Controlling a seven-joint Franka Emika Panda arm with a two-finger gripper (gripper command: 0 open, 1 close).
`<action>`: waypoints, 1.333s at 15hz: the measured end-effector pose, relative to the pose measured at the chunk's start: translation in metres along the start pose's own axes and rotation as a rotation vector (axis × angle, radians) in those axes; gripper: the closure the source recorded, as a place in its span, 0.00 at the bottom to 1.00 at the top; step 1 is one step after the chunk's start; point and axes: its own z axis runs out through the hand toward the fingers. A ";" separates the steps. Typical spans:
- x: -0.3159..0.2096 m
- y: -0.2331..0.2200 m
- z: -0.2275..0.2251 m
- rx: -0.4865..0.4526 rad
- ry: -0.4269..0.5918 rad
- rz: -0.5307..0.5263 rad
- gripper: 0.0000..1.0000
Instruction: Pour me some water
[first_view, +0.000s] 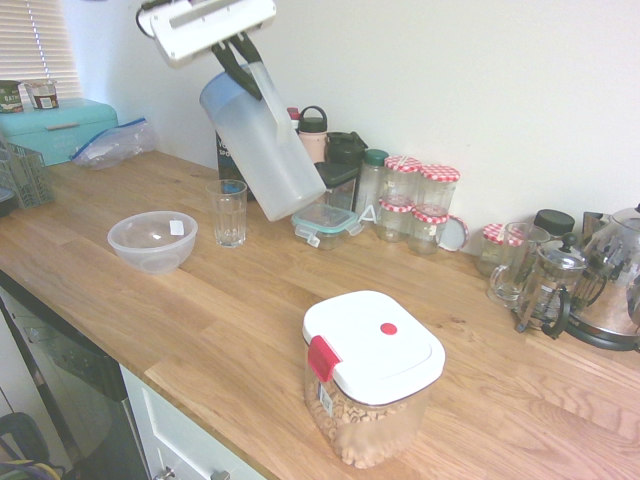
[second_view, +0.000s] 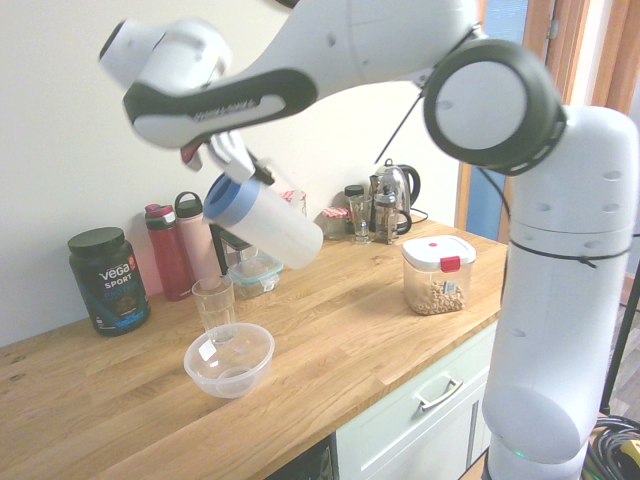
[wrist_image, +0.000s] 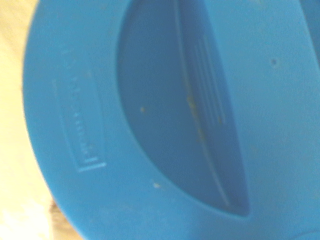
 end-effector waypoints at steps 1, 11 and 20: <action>-0.013 0.026 -0.003 0.050 0.009 0.048 1.00; -0.017 0.126 0.111 0.455 -0.093 0.544 1.00; -0.079 0.102 0.202 0.606 -0.037 1.000 1.00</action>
